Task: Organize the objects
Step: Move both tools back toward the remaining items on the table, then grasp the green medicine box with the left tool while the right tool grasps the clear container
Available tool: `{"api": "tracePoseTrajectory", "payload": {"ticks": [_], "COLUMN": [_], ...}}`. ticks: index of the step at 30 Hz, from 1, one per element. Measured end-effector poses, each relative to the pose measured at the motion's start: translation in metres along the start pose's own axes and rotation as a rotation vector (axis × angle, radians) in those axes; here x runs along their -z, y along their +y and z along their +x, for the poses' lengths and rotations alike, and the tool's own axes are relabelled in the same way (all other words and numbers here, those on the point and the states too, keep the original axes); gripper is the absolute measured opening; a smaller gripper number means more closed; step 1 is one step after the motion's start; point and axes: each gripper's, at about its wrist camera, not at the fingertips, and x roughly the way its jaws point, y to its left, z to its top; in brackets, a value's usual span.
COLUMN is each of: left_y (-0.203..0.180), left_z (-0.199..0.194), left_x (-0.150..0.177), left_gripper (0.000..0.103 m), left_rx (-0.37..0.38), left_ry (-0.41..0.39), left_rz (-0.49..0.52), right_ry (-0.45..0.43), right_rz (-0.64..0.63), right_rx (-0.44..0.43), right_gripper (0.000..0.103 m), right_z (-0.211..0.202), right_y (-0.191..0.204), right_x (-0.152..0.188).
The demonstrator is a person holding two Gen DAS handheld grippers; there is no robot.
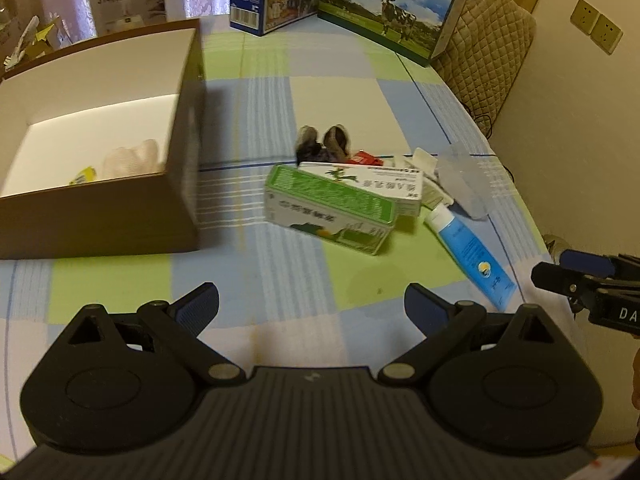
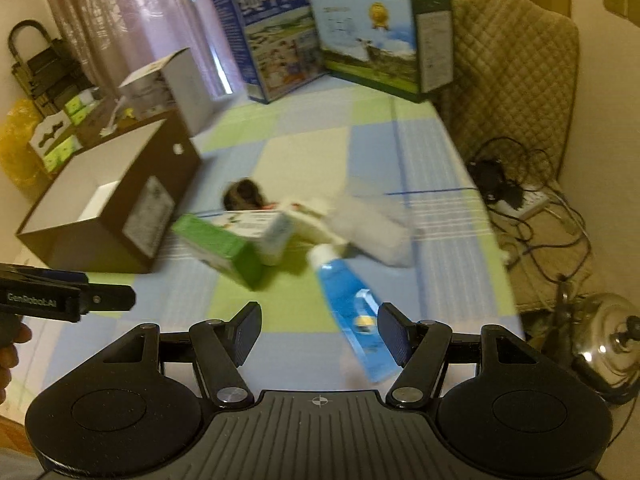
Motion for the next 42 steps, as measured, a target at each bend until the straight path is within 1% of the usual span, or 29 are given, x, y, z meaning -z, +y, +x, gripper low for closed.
{"api": "tracePoseTrajectory", "payload": {"ticks": [7, 11, 14, 20, 23, 26, 29, 30, 32, 35, 37, 39, 42], "left_y": [-0.033, -0.046, -0.049, -0.041, -0.033, -0.022, -0.009, -0.004, 0.001, -0.002, -0.005, -0.007, -0.011], "left_z": [0.032, 0.061, 0.080, 0.099, 0.099, 0.095, 0.090, 0.089, 0.083, 0.073, 0.071, 0.076, 0.088], "left_x": [-0.010, -0.016, -0.020, -0.027, -0.027, -0.024, -0.019, -0.018, -0.017, -0.022, -0.028, -0.035, -0.048], "left_gripper": [0.098, 0.098, 0.098, 0.097, 0.097, 0.097, 0.096, 0.096, 0.096, 0.096, 0.096, 0.095, 0.089], "left_rx": [-0.020, -0.057, -0.091, -0.161, -0.180, -0.228, -0.283, -0.290, -0.260, -0.203, -0.195, -0.190, -0.208], "left_ry": [-0.005, 0.011, 0.021, 0.023, 0.024, 0.022, 0.036, 0.043, 0.046, 0.015, -0.007, -0.010, -0.006], "left_rz": [0.017, 0.033, 0.039, 0.023, 0.011, -0.004, -0.036, -0.049, -0.066, -0.089, -0.100, -0.109, -0.105], "right_ry": [0.011, 0.020, 0.029, 0.054, 0.063, 0.071, 0.073, 0.075, 0.078, 0.078, 0.076, 0.075, 0.072], "right_rz": [0.023, 0.041, 0.048, 0.052, 0.053, 0.053, 0.052, 0.051, 0.042, 0.020, 0.017, 0.014, 0.006], "right_rx": [0.023, 0.018, 0.011, 0.000, -0.002, -0.004, -0.005, -0.004, -0.002, 0.011, 0.017, 0.023, 0.033], "right_gripper": [0.062, 0.062, 0.062, 0.062, 0.062, 0.062, 0.062, 0.062, 0.062, 0.062, 0.062, 0.062, 0.062], "right_z": [0.004, 0.008, 0.011, 0.022, 0.028, 0.034, 0.040, 0.042, 0.047, 0.052, 0.055, 0.058, 0.060], "right_y": [-0.040, -0.054, -0.062, -0.072, -0.076, -0.080, -0.084, -0.086, -0.088, -0.091, -0.094, -0.098, -0.102], "right_x": [-0.008, -0.011, -0.013, -0.018, -0.021, -0.025, -0.030, -0.031, -0.035, -0.040, -0.043, -0.046, -0.048]}}
